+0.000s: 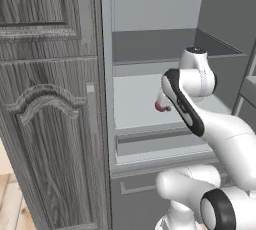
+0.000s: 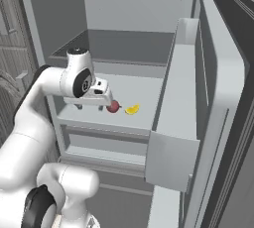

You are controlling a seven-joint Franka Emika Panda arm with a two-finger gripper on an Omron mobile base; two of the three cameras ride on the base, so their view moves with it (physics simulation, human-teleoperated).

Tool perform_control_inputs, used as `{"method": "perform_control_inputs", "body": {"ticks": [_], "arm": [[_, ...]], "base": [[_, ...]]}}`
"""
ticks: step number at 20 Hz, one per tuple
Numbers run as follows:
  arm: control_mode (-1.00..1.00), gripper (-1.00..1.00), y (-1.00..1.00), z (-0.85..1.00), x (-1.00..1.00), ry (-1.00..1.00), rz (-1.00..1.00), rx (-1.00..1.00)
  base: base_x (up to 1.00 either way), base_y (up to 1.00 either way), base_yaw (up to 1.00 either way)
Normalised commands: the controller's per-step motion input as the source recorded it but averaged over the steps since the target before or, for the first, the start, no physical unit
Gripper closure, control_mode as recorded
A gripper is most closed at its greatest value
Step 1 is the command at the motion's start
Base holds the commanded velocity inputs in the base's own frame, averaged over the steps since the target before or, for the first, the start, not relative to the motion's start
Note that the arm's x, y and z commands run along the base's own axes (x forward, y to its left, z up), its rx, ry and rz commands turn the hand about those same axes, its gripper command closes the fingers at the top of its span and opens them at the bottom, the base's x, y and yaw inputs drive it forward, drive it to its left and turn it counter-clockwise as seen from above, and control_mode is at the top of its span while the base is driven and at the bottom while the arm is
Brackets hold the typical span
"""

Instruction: Grab the onion and lemon wedge from the fridge, place them in the blender, close the lid, and turn on the blender to create a marinade.

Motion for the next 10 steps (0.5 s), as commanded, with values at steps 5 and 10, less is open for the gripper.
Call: {"method": "perform_control_inputs", "body": {"ticks": [5, 10], "arm": [[-1.00, -1.00, 0.00, -0.23, 0.43, -0.24, -0.06, 0.01], [-1.00, -1.00, 0.01, -0.27, 0.56, -0.14, -0.06, 0.00]], "base": [[0.00, 0.00, 0.00], [0.00, 0.00, 0.00]]}}
